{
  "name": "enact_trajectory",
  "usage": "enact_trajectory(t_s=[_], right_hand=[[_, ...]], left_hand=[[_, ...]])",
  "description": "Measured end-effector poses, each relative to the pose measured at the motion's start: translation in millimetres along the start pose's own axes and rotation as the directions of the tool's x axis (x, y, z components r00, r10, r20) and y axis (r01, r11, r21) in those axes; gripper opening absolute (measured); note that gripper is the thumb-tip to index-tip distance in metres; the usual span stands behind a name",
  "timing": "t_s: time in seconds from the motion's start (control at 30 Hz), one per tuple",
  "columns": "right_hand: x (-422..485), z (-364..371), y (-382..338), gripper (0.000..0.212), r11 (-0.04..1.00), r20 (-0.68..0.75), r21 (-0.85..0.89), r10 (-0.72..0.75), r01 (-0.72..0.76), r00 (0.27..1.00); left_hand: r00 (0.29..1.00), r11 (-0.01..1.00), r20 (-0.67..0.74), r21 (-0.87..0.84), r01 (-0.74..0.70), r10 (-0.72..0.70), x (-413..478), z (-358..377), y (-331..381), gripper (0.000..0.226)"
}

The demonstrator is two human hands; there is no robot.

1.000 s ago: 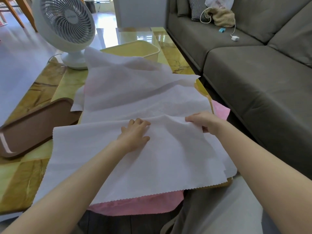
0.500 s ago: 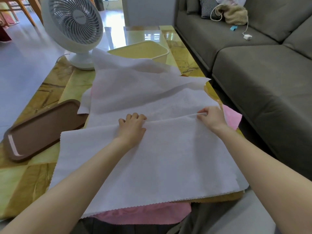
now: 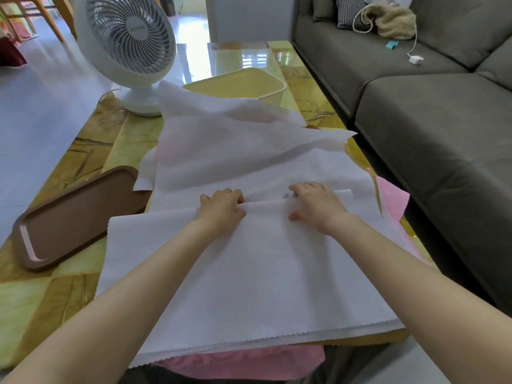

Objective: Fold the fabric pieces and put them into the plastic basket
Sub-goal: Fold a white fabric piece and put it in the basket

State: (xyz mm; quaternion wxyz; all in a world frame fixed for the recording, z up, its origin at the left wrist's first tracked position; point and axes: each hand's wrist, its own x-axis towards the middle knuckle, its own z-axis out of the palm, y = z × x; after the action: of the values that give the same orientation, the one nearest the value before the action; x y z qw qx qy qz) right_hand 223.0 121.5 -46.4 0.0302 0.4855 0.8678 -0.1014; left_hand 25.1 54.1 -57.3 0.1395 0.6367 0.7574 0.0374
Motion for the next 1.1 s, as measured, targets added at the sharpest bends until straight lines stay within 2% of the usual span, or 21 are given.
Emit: enact_trajectory(t_s=[0.1, 0.17, 0.23, 0.3, 0.4, 0.5, 0.6, 0.8, 1.1], right_hand=[[2.5, -3.6, 1.8, 0.048, 0.996, 0.030, -0.062, 0.066, -0.064, 0.997], [-0.1, -7.2, 2.1, 0.029, 0.992, -0.030, -0.103, 0.069, -0.072, 0.997], [-3.0, -11.4, 0.6, 0.016, 0.992, -0.161, -0.090, 0.071, -0.086, 0.984], [-4.5, -14.9, -1.3, 0.008, 0.995, -0.313, -0.072, 0.049, -0.076, 0.949], [-12.3, -20.8, 0.8, 0.017, 0.996, -0.464, -0.081, -0.018, -0.023, 0.886], [-36.2, -17.7, 7.9, 0.021, 0.996, -0.529, -0.081, -0.063, 0.023, 0.846], [-67.7, 1.2, 14.8, 0.031, 0.991, -0.526, -0.115, -0.115, 0.064, 0.843], [-106.8, 32.4, 18.7, 0.040, 0.986, -0.439, -0.144, -0.138, 0.082, 0.888], [-140.1, 47.0, 25.7, 0.030, 0.992, -0.423, -0.099, -0.114, 0.079, 0.899]], left_hand=[[0.992, 0.999, 0.121, 0.034, 0.013, -0.017, -4.8, -14.2, -14.8, 0.033], [0.991, 0.999, 0.135, 0.046, -0.007, 0.001, -8.8, -24.2, -24.1, 0.030], [0.999, 0.999, 0.037, 0.047, -0.013, 0.012, -11.1, -31.0, -28.8, 0.025], [0.991, 1.000, -0.136, 0.015, -0.005, 0.007, -15.0, -34.9, -27.7, 0.024], [0.936, 0.998, -0.346, 0.014, -0.061, 0.062, -26.7, -35.6, -23.3, 0.025], [0.893, 0.986, -0.418, 0.053, -0.155, 0.163, -50.0, -29.8, -22.7, 0.024], [0.917, 0.979, -0.344, 0.072, -0.191, 0.204, -77.4, -14.3, -22.6, 0.023], [0.967, 0.982, -0.171, 0.052, -0.181, 0.187, -117.0, 17.6, -17.9, 0.023], [0.965, 0.979, -0.163, 0.056, -0.198, 0.205, -143.4, 27.5, -13.2, 0.033]])
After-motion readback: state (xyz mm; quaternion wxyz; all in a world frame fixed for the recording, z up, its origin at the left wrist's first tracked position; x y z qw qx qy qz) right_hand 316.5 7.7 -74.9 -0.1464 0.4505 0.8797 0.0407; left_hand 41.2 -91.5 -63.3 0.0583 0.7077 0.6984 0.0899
